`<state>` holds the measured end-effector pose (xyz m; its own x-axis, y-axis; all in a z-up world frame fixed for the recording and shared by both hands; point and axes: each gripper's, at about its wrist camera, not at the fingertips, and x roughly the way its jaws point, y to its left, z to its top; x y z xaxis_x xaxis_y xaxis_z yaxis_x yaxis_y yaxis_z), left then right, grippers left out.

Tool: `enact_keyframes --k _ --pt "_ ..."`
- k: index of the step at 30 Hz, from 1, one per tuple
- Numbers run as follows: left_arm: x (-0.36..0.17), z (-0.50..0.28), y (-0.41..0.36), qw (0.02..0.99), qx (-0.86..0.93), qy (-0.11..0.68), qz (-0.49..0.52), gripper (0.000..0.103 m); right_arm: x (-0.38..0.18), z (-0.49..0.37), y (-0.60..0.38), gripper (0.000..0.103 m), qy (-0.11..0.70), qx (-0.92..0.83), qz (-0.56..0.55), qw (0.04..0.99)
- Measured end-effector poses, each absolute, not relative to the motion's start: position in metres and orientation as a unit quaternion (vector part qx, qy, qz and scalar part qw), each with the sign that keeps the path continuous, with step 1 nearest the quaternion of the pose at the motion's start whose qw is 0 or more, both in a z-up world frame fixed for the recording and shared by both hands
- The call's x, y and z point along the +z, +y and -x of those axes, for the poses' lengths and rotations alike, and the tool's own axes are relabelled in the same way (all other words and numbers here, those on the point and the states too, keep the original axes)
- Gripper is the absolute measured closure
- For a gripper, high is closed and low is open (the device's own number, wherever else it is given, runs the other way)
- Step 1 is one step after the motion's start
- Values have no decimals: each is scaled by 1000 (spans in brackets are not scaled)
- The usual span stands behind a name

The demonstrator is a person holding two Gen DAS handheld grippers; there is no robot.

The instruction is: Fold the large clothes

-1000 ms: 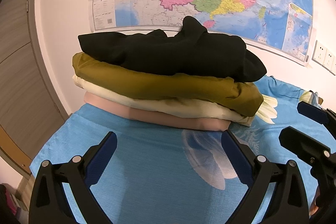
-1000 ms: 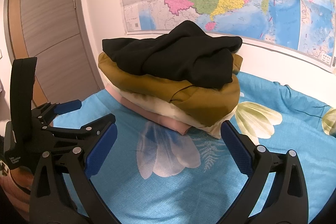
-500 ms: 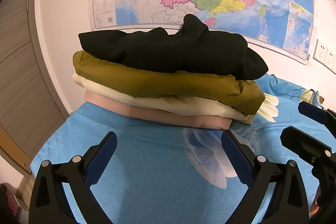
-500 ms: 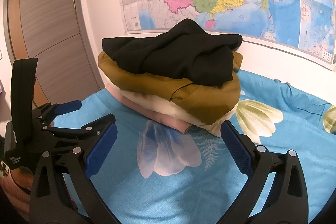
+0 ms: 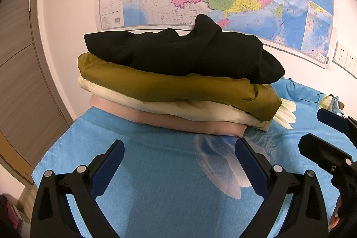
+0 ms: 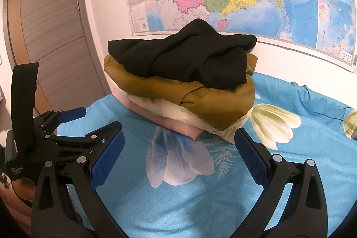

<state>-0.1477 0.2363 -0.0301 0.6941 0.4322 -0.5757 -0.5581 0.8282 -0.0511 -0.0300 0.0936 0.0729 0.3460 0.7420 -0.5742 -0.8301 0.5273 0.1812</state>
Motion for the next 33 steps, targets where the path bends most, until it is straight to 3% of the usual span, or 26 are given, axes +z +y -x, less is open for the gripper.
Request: enact_keyframes --k 33 --pt "-47 137 215 915 239 300 122 7 68 32 70 6 318 452 64 831"
